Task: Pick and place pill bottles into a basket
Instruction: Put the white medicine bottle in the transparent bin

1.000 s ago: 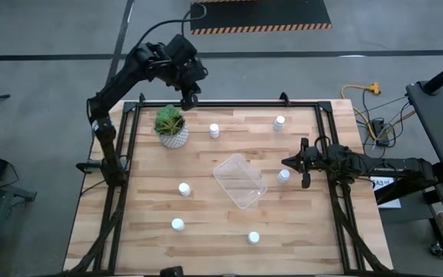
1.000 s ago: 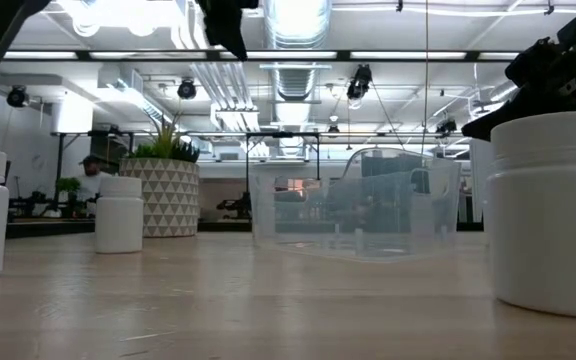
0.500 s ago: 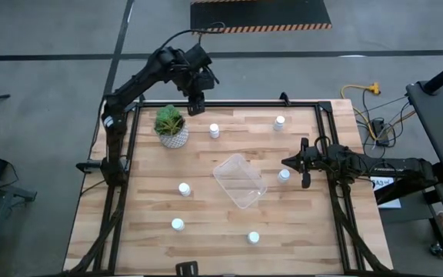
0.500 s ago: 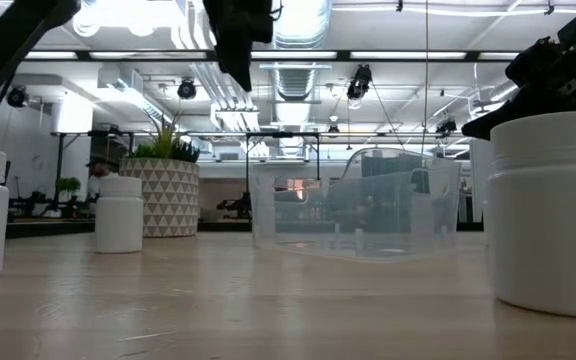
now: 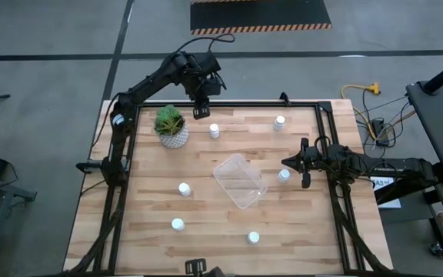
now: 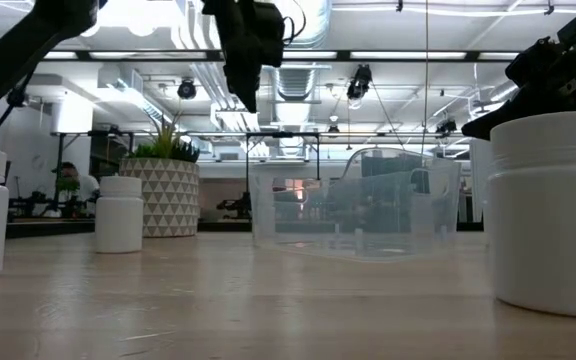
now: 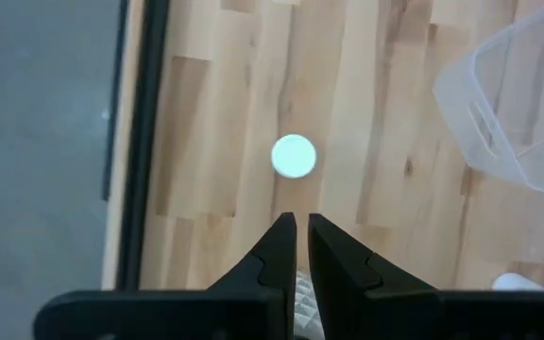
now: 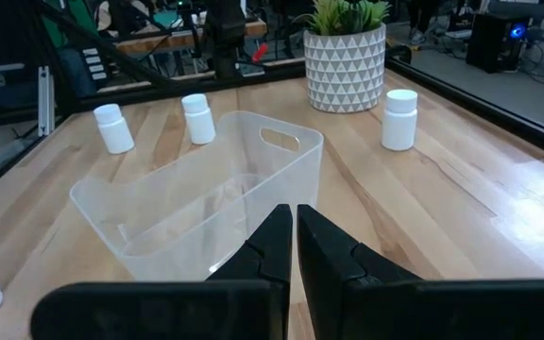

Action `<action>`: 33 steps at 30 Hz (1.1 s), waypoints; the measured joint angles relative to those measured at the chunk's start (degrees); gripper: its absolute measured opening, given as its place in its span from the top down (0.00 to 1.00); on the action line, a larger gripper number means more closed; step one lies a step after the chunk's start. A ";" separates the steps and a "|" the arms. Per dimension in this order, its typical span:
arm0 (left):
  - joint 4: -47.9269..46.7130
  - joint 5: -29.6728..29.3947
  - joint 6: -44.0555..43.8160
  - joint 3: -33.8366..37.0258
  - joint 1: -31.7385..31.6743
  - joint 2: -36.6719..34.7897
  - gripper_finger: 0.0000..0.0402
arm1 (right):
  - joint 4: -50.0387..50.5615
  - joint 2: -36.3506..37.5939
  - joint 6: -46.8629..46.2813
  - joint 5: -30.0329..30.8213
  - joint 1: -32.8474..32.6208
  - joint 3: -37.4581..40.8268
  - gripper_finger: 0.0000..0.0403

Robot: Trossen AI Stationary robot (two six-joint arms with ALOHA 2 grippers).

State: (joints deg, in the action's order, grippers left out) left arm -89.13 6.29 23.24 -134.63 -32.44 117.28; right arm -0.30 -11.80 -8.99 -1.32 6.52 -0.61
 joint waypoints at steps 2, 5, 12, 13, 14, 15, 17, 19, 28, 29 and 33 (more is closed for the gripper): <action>-0.19 1.27 0.00 0.00 0.09 1.00 0.97 | 0.00 -0.02 0.02 0.00 0.00 -0.01 0.97; 0.21 1.59 0.07 0.00 0.45 2.56 0.97 | 0.00 -0.02 0.19 0.00 0.00 0.01 0.97; 0.08 1.59 0.02 0.02 1.06 5.18 0.97 | -0.02 0.00 0.20 0.00 0.00 0.01 0.97; 0.10 1.59 0.02 0.02 1.13 5.41 0.97 | 0.00 0.00 0.20 0.00 0.00 0.01 0.97; 0.10 1.59 0.02 0.03 1.15 5.50 0.97 | 0.00 0.00 0.20 0.00 0.00 0.01 0.97; 0.17 1.57 0.02 0.04 1.24 5.60 0.97 | 0.00 0.00 0.20 0.00 0.00 0.01 0.97; 0.29 1.57 0.07 0.04 1.43 5.81 0.97 | 0.00 -0.01 0.26 0.00 0.00 0.00 0.97; 0.31 1.59 0.04 0.04 1.54 6.00 0.97 | -0.01 -0.02 0.50 0.00 0.00 0.01 0.97; 1.55 2.45 0.09 0.75 2.62 6.20 0.97 | 0.00 0.00 0.63 0.00 0.00 0.01 0.97; 2.36 2.55 0.11 1.28 2.72 6.18 0.97 | 0.00 -0.02 0.63 0.00 0.00 0.01 0.97; 4.06 2.91 0.09 3.80 2.92 6.22 0.97 | -0.01 -0.04 0.29 0.00 0.00 -0.01 0.97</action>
State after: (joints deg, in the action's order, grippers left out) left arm -85.07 9.20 23.33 -130.83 -29.52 123.50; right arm -0.30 -11.84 -8.70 -1.32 6.52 -0.62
